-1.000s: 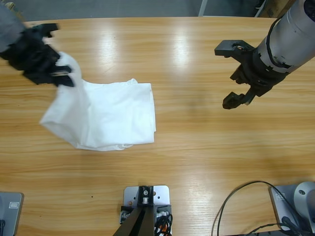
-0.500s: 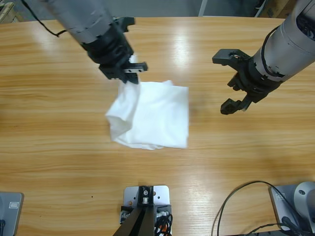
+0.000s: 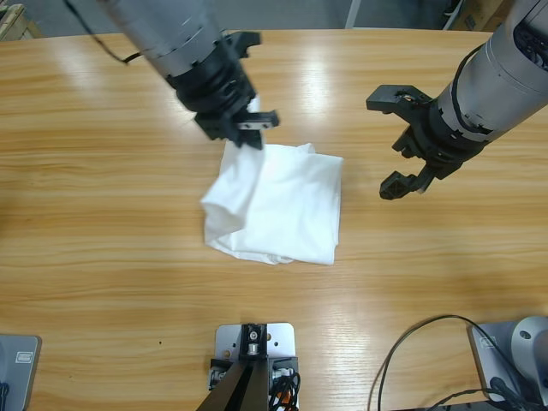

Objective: Fold clothes

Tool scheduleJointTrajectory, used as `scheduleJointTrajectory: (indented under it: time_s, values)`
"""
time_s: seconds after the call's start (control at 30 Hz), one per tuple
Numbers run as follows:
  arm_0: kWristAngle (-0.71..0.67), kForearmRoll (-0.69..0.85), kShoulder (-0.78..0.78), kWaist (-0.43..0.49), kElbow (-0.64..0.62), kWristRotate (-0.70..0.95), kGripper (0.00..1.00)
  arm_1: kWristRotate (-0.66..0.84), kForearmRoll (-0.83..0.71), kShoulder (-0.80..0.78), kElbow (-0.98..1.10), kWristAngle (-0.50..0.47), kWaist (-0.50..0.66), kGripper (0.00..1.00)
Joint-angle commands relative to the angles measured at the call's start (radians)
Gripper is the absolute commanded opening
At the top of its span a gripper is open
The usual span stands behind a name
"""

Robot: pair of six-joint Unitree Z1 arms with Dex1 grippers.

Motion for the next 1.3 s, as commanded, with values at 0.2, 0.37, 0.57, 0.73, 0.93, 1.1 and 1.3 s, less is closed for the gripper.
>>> scheduleJointTrajectory:
  time_s: [0.2,0.37,0.57,0.73,0.93,1.1,1.3]
  values:
    - [-0.135,-0.007,0.247,-0.115,-0.140,0.056,0.000,0.012,-0.003,0.004,0.025,0.007,-0.003,0.918]
    - [-0.141,-0.006,0.273,-0.122,-0.181,0.058,0.000,0.011,-0.003,-0.003,0.035,0.007,-0.003,0.918]
    - [-0.142,-0.006,0.321,-0.151,-0.294,0.051,0.000,0.007,0.005,-0.016,0.056,0.004,-0.003,0.918]
    - [-0.147,-0.006,0.389,-0.170,-0.369,0.046,0.000,0.006,0.005,-0.019,0.052,0.004,-0.003,0.918]
    - [-0.117,0.008,0.405,-0.177,-0.431,0.039,0.973,-0.001,0.002,-0.013,0.056,0.010,-0.003,0.918]
    - [0.042,0.103,0.331,-0.177,-0.435,0.037,0.972,-0.007,0.003,-0.019,0.053,-0.010,-0.003,0.997]
    - [0.141,0.211,0.173,-0.142,-0.433,-0.018,0.973,-0.005,0.008,-0.049,0.039,-0.017,-0.003,1.000]
